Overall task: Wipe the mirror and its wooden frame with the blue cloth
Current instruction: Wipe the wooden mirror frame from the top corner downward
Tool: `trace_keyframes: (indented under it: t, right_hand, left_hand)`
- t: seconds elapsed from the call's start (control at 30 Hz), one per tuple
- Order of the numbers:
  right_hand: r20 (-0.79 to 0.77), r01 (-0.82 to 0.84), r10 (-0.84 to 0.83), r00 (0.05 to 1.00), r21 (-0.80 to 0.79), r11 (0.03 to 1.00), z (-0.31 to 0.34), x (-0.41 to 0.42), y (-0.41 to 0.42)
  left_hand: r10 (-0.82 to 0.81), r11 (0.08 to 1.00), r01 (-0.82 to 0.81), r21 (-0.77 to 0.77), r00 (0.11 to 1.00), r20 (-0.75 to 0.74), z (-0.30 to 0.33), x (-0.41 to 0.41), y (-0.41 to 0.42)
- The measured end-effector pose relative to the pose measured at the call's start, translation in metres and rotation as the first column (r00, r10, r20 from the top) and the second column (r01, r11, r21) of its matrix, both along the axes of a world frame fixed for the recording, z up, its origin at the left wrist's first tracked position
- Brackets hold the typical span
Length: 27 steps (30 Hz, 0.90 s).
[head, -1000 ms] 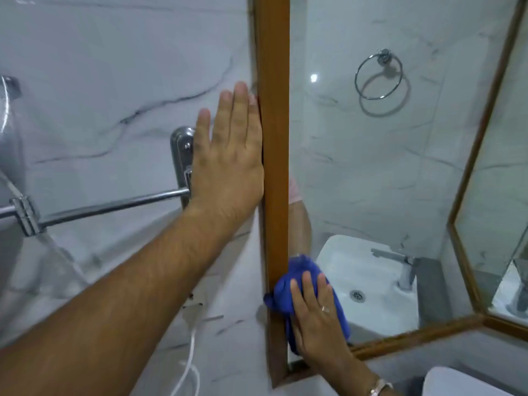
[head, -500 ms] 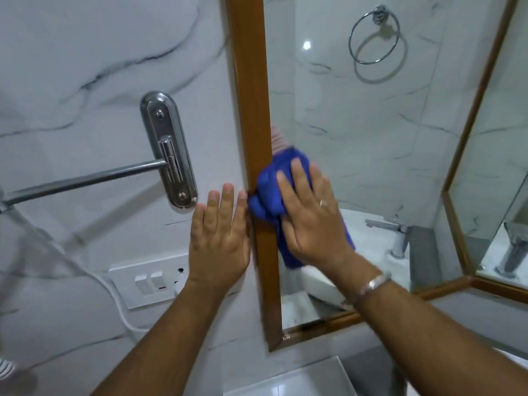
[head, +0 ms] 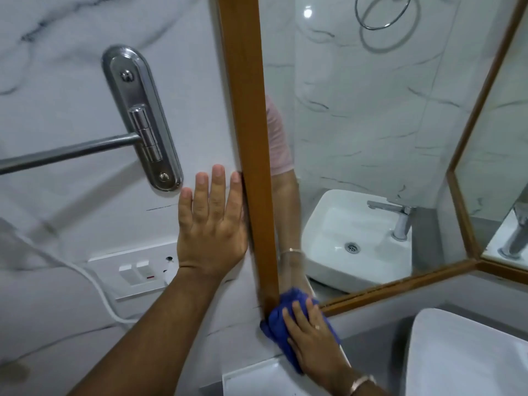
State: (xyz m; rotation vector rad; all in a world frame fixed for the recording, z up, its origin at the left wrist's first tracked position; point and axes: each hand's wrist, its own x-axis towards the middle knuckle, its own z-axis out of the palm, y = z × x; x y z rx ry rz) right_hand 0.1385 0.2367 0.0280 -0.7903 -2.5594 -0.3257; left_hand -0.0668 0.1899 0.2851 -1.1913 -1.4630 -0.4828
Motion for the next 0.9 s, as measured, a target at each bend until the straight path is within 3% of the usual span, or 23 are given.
trace_keyframes:
  t: [0.1,0.17,0.23,0.27,0.3,0.37,0.43,0.5,0.6,0.73,0.8,0.9]
  right_hand:
    - [-0.134,0.124,-0.140,0.981,-0.122,0.985,-0.034,-0.014,-0.018]
    - [-0.246,0.104,-0.134,0.960,-0.130,0.986,-0.039,-0.024,-0.017]
    - [-0.333,0.072,-0.176,0.926,-0.303,0.950,-0.030,-0.025,-0.016]
    - [-0.491,0.041,-0.332,0.806,-0.512,0.858,-0.025,-0.023,-0.010]
    - [-0.582,0.035,-0.522,0.624,-0.647,0.762,-0.018,-0.019,0.005]
    - [-0.541,0.046,-0.797,0.269,-0.819,0.571,0.008,-0.005,0.047]
    - [-0.489,0.005,-0.872,0.035,-0.872,0.489,0.035,0.006,0.078]
    - [-0.462,-0.005,-0.879,-0.118,-0.885,0.466,0.052,-0.003,0.082]
    - [-0.428,-0.112,-0.885,-0.184,-0.886,0.451,0.061,-0.058,0.035]
    - [-0.462,-0.237,-0.883,-0.086,-0.851,0.468,0.063,-0.123,-0.031]
    - [-0.472,-0.241,-0.875,-0.106,-0.842,0.484,0.061,-0.111,-0.015]
    - [-0.487,-0.089,-0.844,-0.226,-0.852,0.515,0.066,-0.046,0.054]
  left_hand:
    - [0.014,1.000,-0.014,0.002,1.000,-0.006,0.000,-0.001,0.000]
    - [0.021,1.000,-0.021,-0.002,1.000,-0.011,0.000,-0.001,0.000]
    - [0.021,1.000,-0.021,-0.003,1.000,-0.009,-0.001,-0.002,0.000]
    - [0.021,1.000,-0.021,-0.008,1.000,-0.013,-0.002,-0.003,0.001]
    - [0.026,1.000,-0.026,-0.007,0.999,-0.019,-0.003,-0.004,0.001]
    - [0.040,0.999,-0.040,-0.005,0.998,-0.040,-0.005,-0.004,0.003]
    - [0.052,0.999,-0.052,0.004,0.997,-0.056,-0.007,-0.005,0.005]
    - [0.059,0.998,-0.059,0.013,0.997,-0.056,-0.007,-0.004,0.006]
    - [0.064,0.998,-0.063,0.012,0.997,-0.051,-0.007,-0.004,0.006]
    - [0.032,0.999,-0.032,0.001,0.999,-0.022,-0.005,-0.004,0.003]
    - [0.021,1.000,-0.021,-0.009,1.000,-0.013,-0.003,-0.006,0.001]
    - [0.023,0.999,-0.023,-0.036,1.000,-0.013,-0.004,-0.006,0.000]
